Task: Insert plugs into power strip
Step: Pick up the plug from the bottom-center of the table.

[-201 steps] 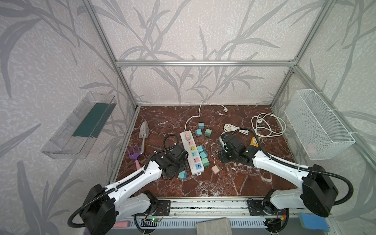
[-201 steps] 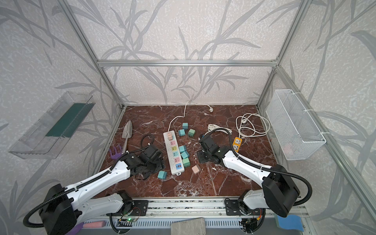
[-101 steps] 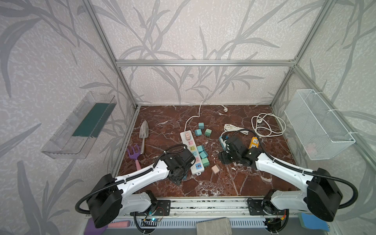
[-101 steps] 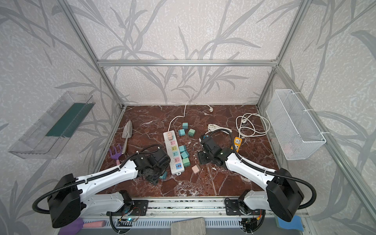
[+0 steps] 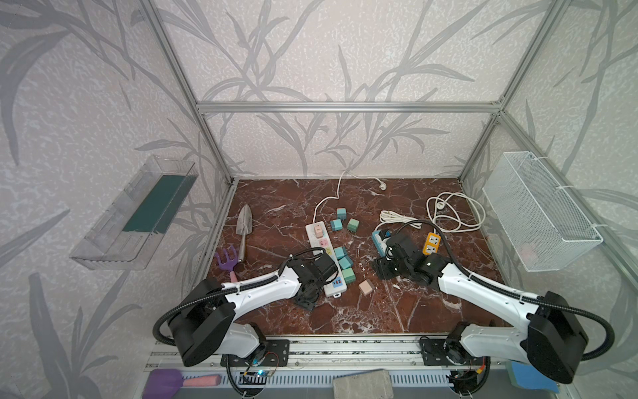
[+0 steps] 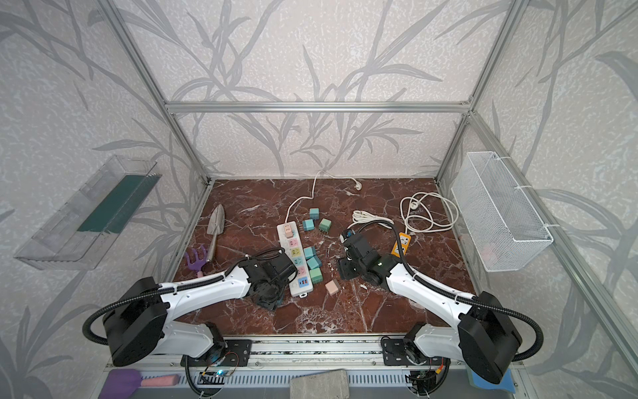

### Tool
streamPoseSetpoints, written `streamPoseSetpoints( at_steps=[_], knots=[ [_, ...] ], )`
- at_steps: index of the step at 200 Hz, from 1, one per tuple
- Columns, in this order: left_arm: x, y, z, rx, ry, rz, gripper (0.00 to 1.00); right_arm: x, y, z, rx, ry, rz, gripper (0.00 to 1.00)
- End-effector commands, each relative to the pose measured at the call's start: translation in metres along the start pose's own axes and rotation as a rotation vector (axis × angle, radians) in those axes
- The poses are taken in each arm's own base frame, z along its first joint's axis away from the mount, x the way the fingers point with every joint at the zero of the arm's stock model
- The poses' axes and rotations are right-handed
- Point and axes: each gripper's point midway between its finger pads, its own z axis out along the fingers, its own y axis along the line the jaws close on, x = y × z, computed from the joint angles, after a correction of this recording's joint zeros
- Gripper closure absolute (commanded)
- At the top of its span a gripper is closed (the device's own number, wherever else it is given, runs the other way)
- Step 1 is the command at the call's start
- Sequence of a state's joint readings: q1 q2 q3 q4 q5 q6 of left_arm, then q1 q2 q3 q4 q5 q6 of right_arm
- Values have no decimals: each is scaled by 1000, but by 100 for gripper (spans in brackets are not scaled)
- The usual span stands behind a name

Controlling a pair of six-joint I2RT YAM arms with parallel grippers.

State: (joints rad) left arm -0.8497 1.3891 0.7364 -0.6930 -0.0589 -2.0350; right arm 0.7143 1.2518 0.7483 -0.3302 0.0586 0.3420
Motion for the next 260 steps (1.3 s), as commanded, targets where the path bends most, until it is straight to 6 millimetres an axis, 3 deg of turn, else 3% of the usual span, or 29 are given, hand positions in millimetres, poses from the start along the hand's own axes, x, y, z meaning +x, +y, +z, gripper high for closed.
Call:
streamPoseSetpoints(
  at_steps=[1,36,125,149,174,204,226,260],
  knots=[
    [-6,-2,-3,9,-34,-80,40,-5,0,-4,-12,-33,0,35],
    [-8,5,10,2,-34,-93,47,-6,-1,-3,-11,-31,2,36],
    [-17,13,21,-66,-74,-10,46,-5,-6,-2,3,-31,14,37],
    [-22,17,20,-106,-99,18,54,-6,-7,-3,3,-33,21,37],
    [-31,17,16,-114,-135,62,69,-5,-10,-4,7,-36,27,37],
    [-48,5,2,-47,-196,170,79,-8,-13,-7,6,-45,39,38],
    [-64,-7,-13,14,-265,273,79,-9,-15,-9,9,-54,50,38],
    [-75,-22,-19,70,-278,408,79,-11,-16,-10,10,-60,53,39]
  ],
)
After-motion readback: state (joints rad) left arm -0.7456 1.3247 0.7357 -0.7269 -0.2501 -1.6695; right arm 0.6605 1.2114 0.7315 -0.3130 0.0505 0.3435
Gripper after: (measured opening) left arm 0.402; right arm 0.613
